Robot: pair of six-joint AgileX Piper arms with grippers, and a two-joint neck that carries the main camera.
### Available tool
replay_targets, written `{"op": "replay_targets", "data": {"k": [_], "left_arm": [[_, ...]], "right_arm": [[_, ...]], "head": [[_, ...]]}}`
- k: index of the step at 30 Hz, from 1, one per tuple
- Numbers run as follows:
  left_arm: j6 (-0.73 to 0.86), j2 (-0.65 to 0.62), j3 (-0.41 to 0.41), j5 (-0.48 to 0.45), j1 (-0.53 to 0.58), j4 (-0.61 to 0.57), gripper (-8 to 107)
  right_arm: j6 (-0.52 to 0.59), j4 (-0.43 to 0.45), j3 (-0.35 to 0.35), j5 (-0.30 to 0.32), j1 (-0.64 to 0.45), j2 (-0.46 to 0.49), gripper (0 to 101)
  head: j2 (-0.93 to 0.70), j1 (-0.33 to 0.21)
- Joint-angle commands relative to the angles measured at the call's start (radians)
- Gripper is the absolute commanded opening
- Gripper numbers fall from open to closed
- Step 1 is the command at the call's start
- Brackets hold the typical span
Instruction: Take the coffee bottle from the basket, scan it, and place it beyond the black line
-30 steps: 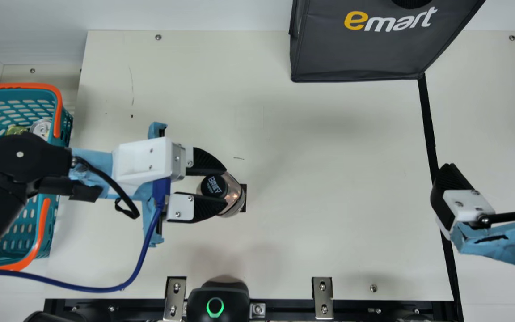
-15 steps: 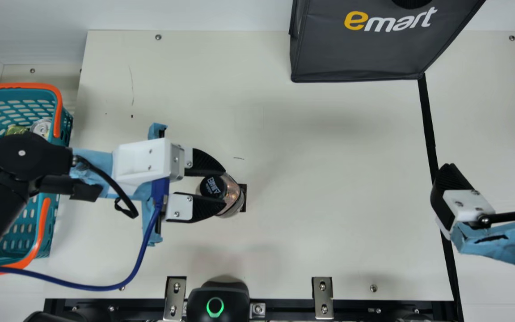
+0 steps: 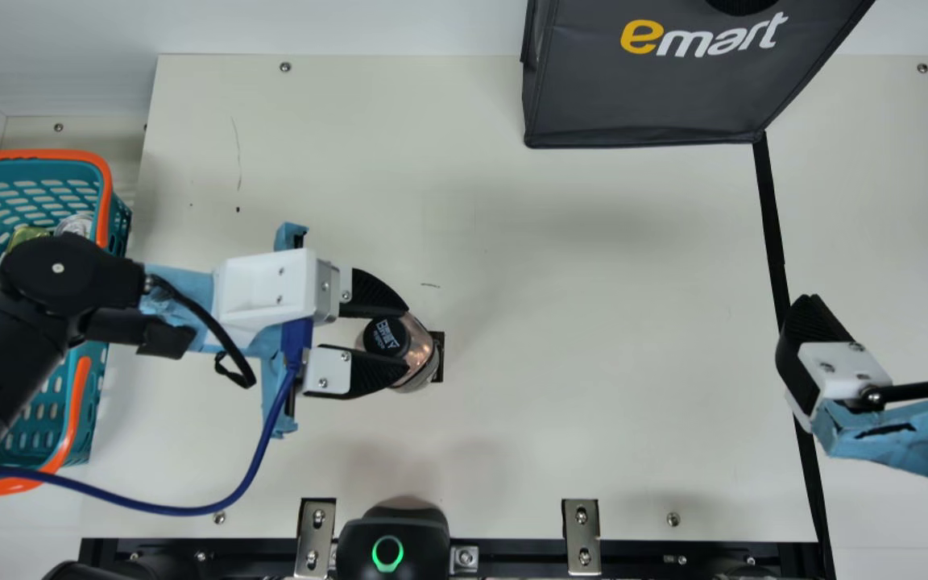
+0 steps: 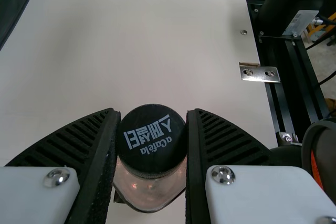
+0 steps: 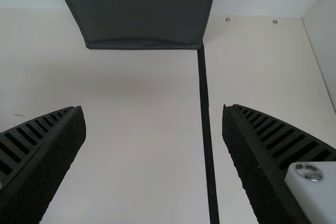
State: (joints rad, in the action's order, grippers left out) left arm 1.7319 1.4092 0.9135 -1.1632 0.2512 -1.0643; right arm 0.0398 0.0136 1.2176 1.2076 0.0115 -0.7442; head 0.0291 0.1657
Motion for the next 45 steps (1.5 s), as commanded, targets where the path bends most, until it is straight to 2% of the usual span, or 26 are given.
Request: {"op": "replay_targets", "data": {"k": [1,35,45], "left_arm": [[0.006,0.004,-0.001,0.002,0.001,0.003,10],[0.017,0.027,-0.015,0.052,0.02,-0.011,10],[0.015,0.031,-0.02,0.062,0.028,-0.011,44]], "right_arm": [[0.0,0.0,0.0,0.0,0.0,0.0,91],[0.0,0.0,0.0,0.0,0.0,0.0,91],[0.0,0.0,0.0,0.0,0.0,0.0,91]], "head": [[-0.002,-0.027],[-0.002,-0.027],[-0.002,-0.027]]}}
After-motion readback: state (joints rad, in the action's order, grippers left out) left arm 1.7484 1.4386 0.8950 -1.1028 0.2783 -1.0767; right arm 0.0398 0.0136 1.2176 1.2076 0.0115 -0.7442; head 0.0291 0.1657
